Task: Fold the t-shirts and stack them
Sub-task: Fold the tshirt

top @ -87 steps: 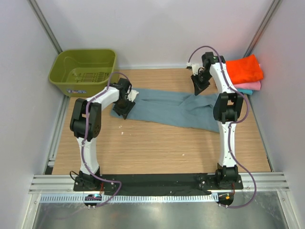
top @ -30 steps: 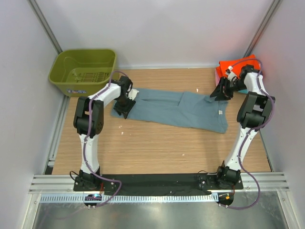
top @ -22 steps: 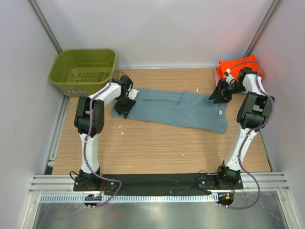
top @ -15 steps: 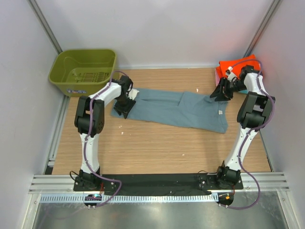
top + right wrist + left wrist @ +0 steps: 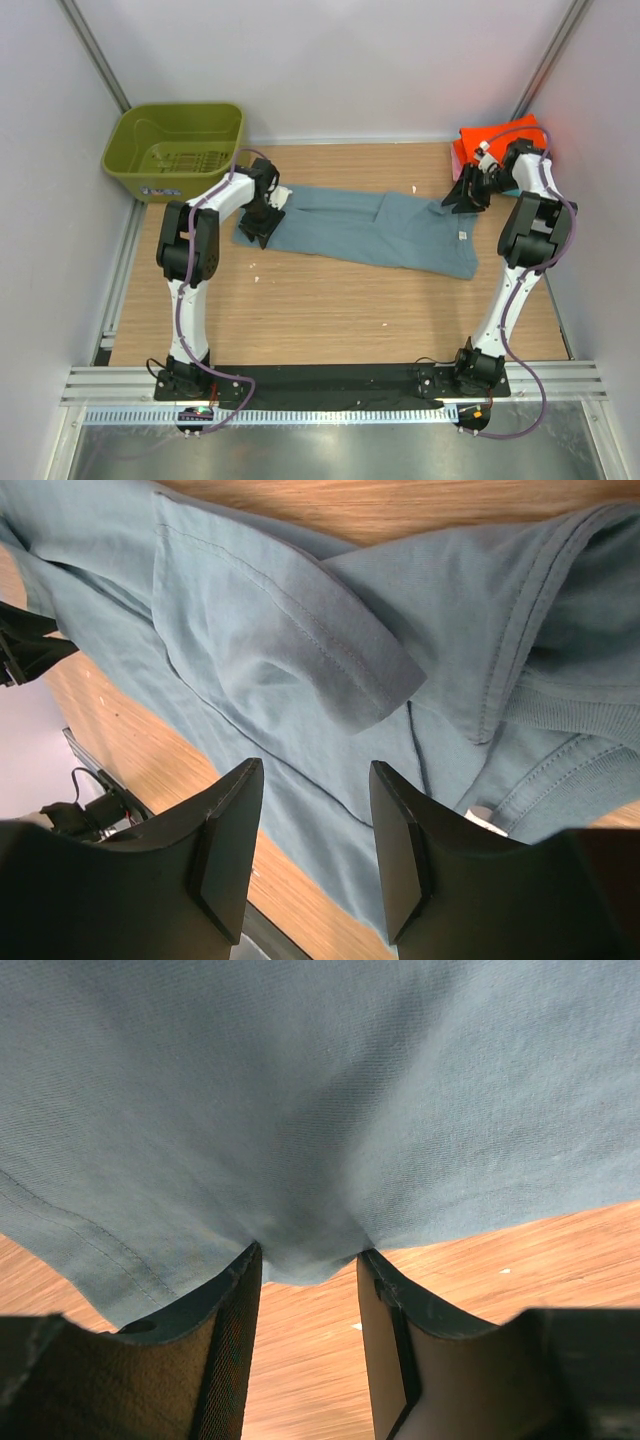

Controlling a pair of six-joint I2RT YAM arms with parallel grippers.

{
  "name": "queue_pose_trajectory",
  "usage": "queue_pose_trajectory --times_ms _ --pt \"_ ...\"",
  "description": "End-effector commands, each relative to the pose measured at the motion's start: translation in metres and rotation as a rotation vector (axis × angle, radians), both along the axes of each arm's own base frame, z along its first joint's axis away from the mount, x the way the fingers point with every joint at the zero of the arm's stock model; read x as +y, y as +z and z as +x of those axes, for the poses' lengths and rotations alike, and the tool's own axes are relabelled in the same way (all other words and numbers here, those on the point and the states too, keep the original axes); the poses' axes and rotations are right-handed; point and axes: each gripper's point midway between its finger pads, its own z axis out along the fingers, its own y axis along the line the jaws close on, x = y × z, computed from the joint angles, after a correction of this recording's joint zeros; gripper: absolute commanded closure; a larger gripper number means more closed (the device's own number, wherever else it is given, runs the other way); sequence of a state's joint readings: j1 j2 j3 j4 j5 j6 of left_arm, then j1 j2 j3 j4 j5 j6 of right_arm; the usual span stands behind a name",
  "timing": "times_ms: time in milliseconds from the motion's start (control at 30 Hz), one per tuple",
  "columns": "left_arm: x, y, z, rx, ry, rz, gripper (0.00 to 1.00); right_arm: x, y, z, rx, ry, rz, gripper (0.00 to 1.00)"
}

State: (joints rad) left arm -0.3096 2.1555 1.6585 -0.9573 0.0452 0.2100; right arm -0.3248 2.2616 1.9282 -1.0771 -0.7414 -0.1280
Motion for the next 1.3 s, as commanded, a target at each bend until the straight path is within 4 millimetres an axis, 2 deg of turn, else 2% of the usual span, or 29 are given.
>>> queue_pose_trajectory --times_ms 0,233,367,900,1100,1267 --pt "-0.011 -0.024 -0.010 0.066 -0.014 -0.028 0.56 -0.004 -0.007 0.006 0.003 -0.010 -0.003 0.47" --pt "-0.010 -0.024 -0.011 0.062 -0.022 -0.013 0.56 -0.010 -0.023 0.016 0.012 -0.014 -0.021 0.47" --pt "-0.013 -0.025 -0.013 0.058 -0.041 -0.002 0.57 -0.012 -0.024 0.025 -0.002 -0.021 -0.015 0.47" --pt "-0.020 -0.032 -0.019 0.068 -0.070 0.013 0.57 -0.007 -0.003 0.066 -0.126 -0.065 0.065 0.47" --pt "-0.026 -0.032 -0.017 0.066 -0.081 0.015 0.57 0.009 0.011 0.085 -0.169 -0.061 0.105 0.46" --pt "-0.026 -0.031 -0.017 0.063 -0.085 0.019 0.57 0.019 0.009 0.084 -0.156 -0.047 0.121 0.46"
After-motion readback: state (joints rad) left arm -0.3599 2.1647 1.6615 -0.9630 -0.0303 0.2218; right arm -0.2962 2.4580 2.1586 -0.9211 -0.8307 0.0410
